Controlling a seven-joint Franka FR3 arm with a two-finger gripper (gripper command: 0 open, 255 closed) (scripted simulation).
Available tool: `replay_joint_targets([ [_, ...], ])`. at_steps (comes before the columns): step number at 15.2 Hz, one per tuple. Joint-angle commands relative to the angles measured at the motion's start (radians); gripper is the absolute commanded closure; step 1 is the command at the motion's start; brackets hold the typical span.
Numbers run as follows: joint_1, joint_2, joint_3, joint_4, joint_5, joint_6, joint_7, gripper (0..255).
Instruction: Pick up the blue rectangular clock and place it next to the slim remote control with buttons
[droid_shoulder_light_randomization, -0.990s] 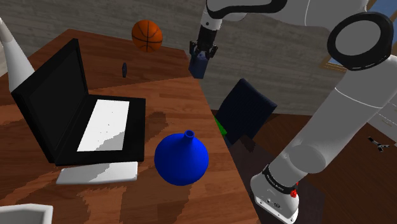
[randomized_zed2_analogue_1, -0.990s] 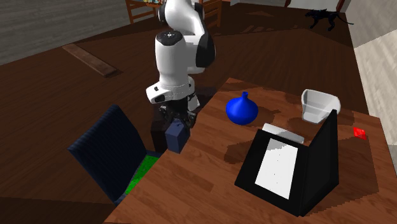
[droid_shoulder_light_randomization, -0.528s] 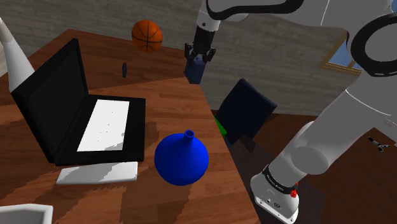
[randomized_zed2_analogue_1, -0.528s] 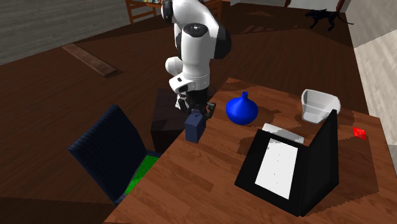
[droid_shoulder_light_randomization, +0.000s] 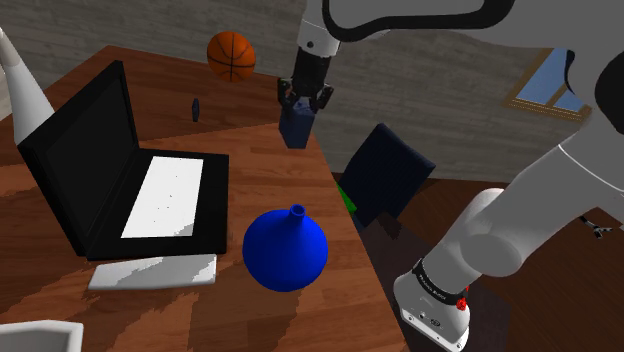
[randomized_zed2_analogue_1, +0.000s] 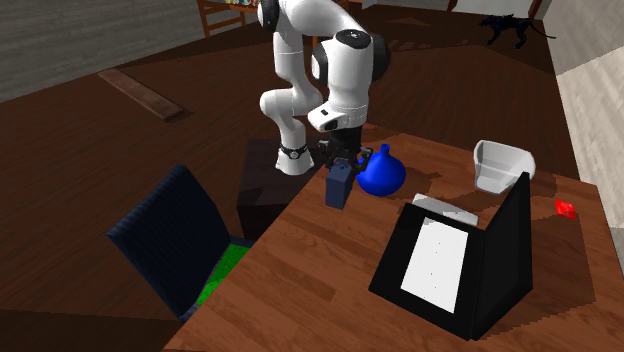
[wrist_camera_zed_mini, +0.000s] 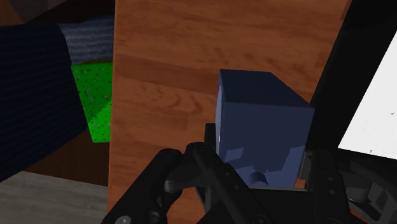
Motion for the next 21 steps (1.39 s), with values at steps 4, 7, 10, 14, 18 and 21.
replay_joint_targets([
  [4, 0.052, -0.055, 0.068, -0.050, 0.022, -0.002, 0.112, 255],
  [7, 0.083, -0.070, 0.112, -0.062, 0.035, -0.003, 0.181, 255],
  [10, 0.113, -0.076, 0.157, -0.063, 0.046, -0.004, 0.252, 255],
  [14, 0.152, -0.068, 0.220, -0.050, 0.056, -0.006, 0.351, 255],
  [18, 0.189, -0.043, 0.285, -0.018, 0.057, -0.009, 0.454, 255],
  [21, 0.217, -0.011, 0.334, 0.017, 0.049, -0.012, 0.535, 255],
])
